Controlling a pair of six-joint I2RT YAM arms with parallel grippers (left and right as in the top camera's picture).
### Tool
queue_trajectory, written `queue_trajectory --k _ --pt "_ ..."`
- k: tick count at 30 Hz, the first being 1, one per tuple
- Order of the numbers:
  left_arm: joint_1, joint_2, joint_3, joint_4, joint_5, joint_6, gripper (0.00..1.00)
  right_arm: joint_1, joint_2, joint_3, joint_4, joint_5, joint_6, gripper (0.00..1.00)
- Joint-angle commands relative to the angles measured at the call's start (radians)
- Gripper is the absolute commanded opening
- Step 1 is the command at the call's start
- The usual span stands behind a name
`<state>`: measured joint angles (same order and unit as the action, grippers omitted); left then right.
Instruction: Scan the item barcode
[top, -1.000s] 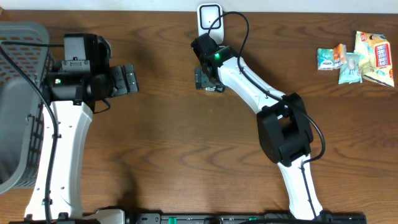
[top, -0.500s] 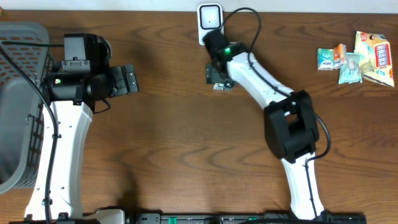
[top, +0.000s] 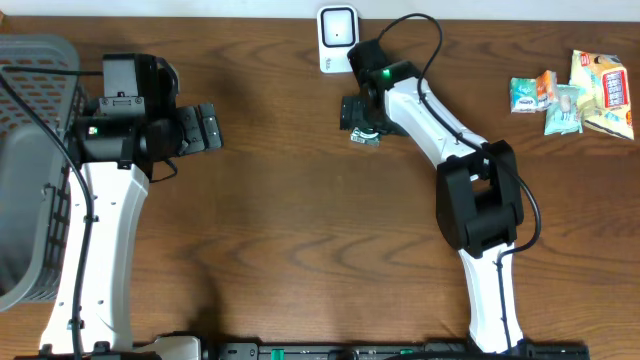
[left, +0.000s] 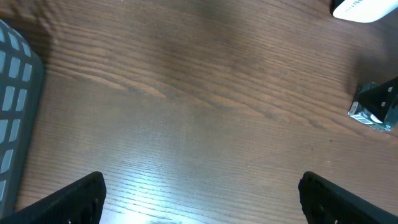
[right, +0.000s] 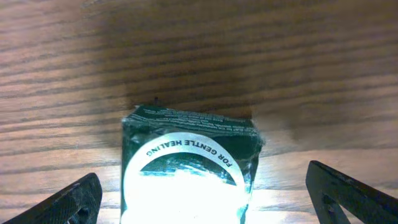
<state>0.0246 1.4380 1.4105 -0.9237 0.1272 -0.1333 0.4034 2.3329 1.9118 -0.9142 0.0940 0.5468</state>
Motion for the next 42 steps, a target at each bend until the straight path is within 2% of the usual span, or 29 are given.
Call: queue_trajectory --k 1,5,9,10,12,15,18,22,28,33,42 --pt "0.003 0.000 0.002 -0.003 -0.009 0.002 0.98 0.004 0.009 -0.062 0.058 -0.052 0.056 0.99" --pt "0.003 -0.001 0.002 -0.003 -0.009 0.002 0.98 0.004 0.009 -0.115 0.124 -0.063 0.050 0.94" --pt "0.003 0.000 0.002 -0.003 -0.009 0.002 0.98 0.002 0.009 -0.144 0.153 -0.058 0.050 0.80" --pt "0.003 -0.001 0.002 -0.003 -0.009 0.002 0.98 0.001 0.009 -0.144 0.155 -0.059 0.050 0.70" --pt "0.003 -0.001 0.002 -0.003 -0.009 0.002 0.98 -0.001 0.008 -0.144 0.161 -0.060 0.050 0.66" --pt "0.003 0.000 0.002 -0.003 -0.009 0.002 0.97 -0.002 0.008 -0.143 0.166 -0.060 0.049 0.66" --pt "0.003 -0.001 0.002 -0.003 -0.009 0.002 0.98 -0.003 0.001 -0.127 0.163 -0.060 0.020 0.61" --pt "0.003 -0.001 0.002 -0.003 -0.009 0.002 0.98 -0.004 -0.021 -0.105 0.167 -0.060 0.002 0.62" --pt "0.003 -0.001 0.002 -0.003 -0.009 0.002 0.98 -0.005 -0.037 0.013 0.175 -0.058 -0.075 0.58" --pt "0.003 0.000 0.002 -0.003 -0.009 0.002 0.98 -0.016 -0.037 0.084 0.206 -0.040 -0.078 0.57" --pt "0.003 -0.001 0.002 -0.003 -0.009 0.002 0.98 -0.047 -0.036 0.091 0.601 -0.040 -0.100 0.58"
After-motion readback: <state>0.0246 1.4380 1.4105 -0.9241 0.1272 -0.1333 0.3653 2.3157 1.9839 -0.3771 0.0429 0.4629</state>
